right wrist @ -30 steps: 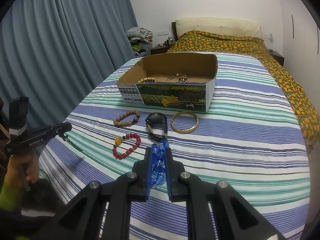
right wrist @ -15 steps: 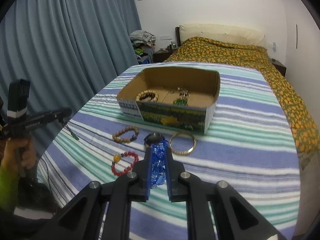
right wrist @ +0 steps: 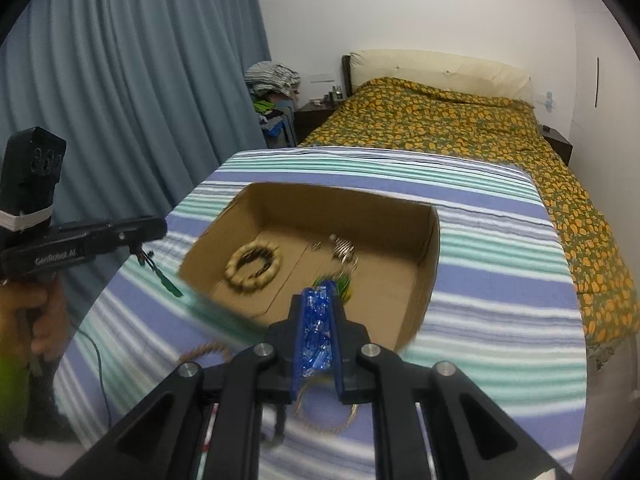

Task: Organize jewelry
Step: 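Carry the blue bracelet and green pendant into the box and open both tools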

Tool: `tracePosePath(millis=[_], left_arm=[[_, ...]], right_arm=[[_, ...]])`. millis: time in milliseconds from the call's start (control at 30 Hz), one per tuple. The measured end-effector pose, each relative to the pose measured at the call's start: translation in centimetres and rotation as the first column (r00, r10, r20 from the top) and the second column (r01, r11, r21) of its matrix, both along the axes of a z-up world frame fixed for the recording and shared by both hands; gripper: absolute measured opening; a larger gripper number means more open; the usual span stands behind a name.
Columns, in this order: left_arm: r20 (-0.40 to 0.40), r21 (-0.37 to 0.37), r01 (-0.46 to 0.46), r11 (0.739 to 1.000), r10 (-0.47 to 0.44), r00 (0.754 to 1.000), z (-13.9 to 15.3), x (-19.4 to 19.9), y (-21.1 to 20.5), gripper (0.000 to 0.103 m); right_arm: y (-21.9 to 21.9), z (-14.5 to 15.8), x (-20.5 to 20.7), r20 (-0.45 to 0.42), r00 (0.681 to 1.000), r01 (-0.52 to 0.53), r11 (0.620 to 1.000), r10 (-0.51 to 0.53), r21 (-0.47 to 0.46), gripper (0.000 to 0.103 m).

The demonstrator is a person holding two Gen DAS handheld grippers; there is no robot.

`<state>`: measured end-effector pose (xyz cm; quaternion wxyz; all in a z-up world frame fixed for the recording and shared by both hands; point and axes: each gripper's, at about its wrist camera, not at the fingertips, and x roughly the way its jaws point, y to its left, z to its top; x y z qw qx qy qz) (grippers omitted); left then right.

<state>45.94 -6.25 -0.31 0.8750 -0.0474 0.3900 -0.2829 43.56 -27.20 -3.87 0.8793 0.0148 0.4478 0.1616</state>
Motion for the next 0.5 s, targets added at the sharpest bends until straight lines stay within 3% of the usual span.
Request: tracePosePath(millis=[200, 500], left_arm=[[-0.062, 0.031, -0.004, 1.000, 0.006, 0.998, -2.5, 5.6, -3.0, 0.007], [-0.145, 0.114, 0.001, 0.993, 0.016, 0.989, -7.9, 8.5, -6.0, 0.007]], right_arm=[[0.1, -2.9, 6.8, -0.069, 0.997, 0.022, 0.999, -0.024, -0.034, 0.012], [0.0, -7.6, 10.4, -0.148, 0.988, 0.020, 0.994, -0.036, -0.105, 0.012]])
